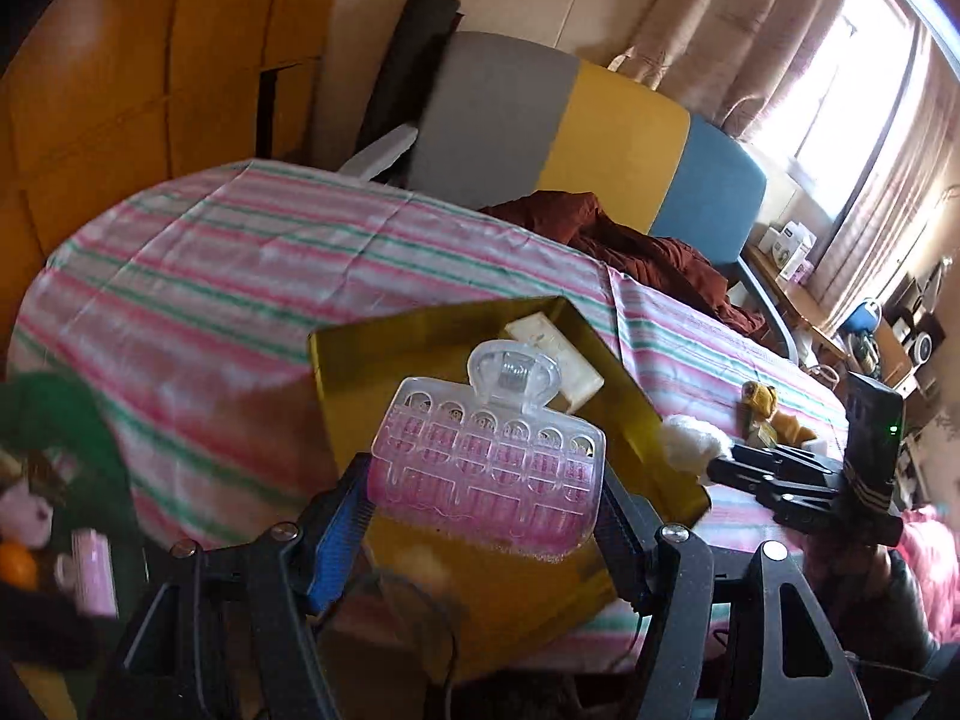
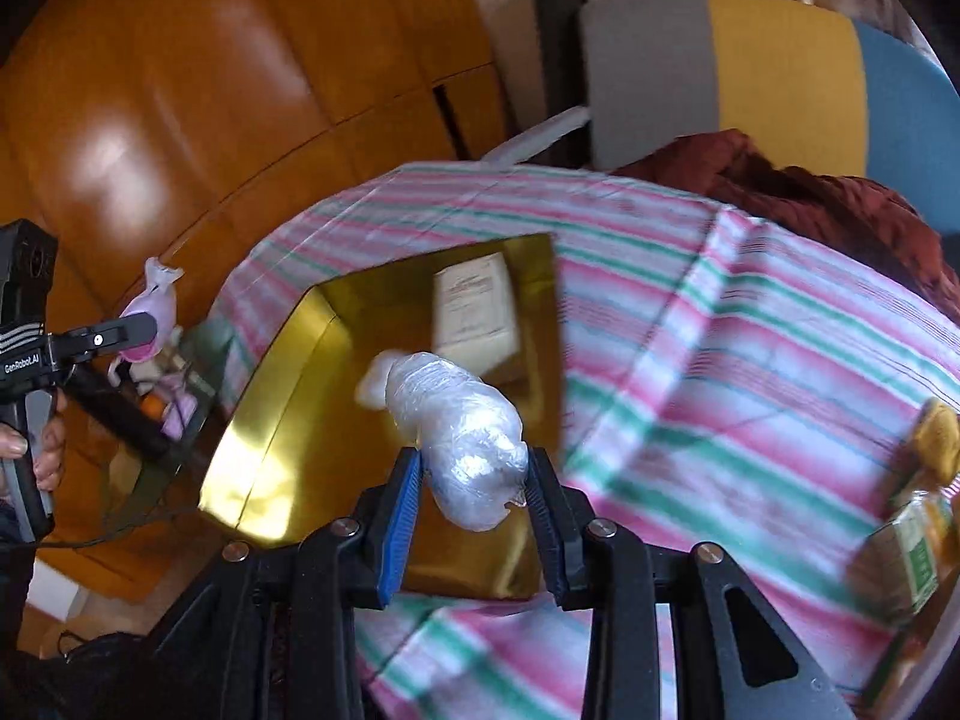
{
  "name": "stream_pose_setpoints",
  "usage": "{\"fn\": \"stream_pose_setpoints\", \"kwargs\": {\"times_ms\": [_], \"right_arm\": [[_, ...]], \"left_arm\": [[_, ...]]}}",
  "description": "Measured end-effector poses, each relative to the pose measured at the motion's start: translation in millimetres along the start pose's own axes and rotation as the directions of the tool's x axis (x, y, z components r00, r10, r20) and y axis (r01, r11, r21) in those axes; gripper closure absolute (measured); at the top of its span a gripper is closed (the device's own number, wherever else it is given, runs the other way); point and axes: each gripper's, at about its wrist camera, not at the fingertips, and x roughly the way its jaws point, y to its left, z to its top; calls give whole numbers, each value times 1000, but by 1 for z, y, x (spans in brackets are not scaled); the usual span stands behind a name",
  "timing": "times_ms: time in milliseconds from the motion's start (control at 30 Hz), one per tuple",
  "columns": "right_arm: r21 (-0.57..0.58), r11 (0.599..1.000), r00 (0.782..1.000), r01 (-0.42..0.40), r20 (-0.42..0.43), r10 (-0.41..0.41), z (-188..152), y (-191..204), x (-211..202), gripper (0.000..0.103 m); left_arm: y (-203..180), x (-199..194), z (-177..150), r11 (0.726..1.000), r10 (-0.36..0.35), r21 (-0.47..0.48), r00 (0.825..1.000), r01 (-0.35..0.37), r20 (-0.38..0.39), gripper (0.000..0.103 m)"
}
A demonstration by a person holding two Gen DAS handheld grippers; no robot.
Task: Organize objects
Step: 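Place the pink roller and cotton ball into the gold tray, opening both grippers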
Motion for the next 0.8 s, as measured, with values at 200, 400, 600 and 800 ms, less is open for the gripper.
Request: {"fn": "stream_pose_setpoints", "kwargs": {"times_ms": [200, 400, 600, 800], "right_arm": [[-34, 999, 998, -17, -58, 15, -9, 38, 18, 68], [-55, 998, 998, -21, -58, 18, -5, 62, 29, 68], [-19, 994, 992, 109, -69, -110, -5, 58, 34, 68], [33, 971, 969, 235, -88, -231, -8, 34, 37, 54]], "left_arm": [[18, -75, -7, 999, 34, 11, 992, -36, 119, 34], [25, -94, -13, 997, 62, 33, 984, -68, 170, 34], [8, -8, -43, 998, -52, -41, 998, 53, 30, 34], [-14, 57, -68, 1000, -13, -24, 995, 11, -94, 21]]}}
